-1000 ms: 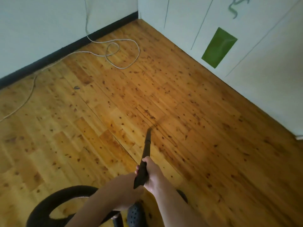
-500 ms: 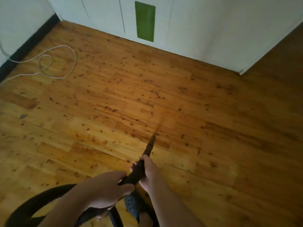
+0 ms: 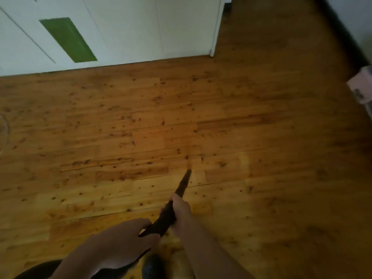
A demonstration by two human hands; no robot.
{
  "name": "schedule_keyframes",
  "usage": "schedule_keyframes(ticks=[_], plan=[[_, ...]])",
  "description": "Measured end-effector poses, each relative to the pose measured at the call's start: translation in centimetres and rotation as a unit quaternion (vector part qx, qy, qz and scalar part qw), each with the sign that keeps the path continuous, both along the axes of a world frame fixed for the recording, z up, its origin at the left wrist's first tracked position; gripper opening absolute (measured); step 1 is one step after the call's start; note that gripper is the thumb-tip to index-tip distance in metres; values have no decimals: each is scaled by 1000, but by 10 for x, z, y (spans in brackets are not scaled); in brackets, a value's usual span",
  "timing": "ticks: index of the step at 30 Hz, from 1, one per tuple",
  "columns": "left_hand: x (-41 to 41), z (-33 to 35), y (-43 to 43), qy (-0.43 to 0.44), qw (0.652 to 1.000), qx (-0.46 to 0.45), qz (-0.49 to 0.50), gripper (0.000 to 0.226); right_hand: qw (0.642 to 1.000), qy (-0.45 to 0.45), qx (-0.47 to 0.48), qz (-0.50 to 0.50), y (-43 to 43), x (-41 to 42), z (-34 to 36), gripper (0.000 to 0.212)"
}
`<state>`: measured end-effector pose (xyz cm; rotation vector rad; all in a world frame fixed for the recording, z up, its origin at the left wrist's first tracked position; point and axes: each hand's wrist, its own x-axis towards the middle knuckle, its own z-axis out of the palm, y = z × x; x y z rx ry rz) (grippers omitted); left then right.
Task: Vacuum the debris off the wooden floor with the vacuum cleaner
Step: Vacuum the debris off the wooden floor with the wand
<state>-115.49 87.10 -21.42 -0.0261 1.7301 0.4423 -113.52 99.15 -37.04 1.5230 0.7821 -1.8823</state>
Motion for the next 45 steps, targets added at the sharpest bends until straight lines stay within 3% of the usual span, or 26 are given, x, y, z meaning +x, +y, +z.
schedule_keyframes(ticks=[9, 12, 15, 20, 28, 33, 42, 45], plan=[[39, -20, 27, -37, 997, 4, -63, 27, 996, -30, 84, 14, 26, 58, -2, 35], [67, -32, 14, -3, 995, -3, -102, 30, 995, -26, 92, -8, 2, 83, -7, 36], [94, -40, -15, 69, 983, -15, -170, 47, 993, -14, 113, -30, -37, 100, -12, 37], [118, -52, -80, 171, 965, -25, -199, 39, 991, 3, 131, -13, -106, 111, -20, 51], [150, -71, -111, 219, 960, -26, -171, 26, 990, 33, 139, 3, -130, 123, -31, 52], [167, -66, -93, 207, 960, -21, -188, 29, 990, 27, 138, 4, -120, 151, -30, 48], [205, -67, -46, 166, 926, -29, -339, 53, 987, -30, 133, -80, -77, 219, -36, 53], [219, -72, -27, 130, 923, -22, -361, 46, 984, -37, 135, -114, -57, 243, -39, 57]])
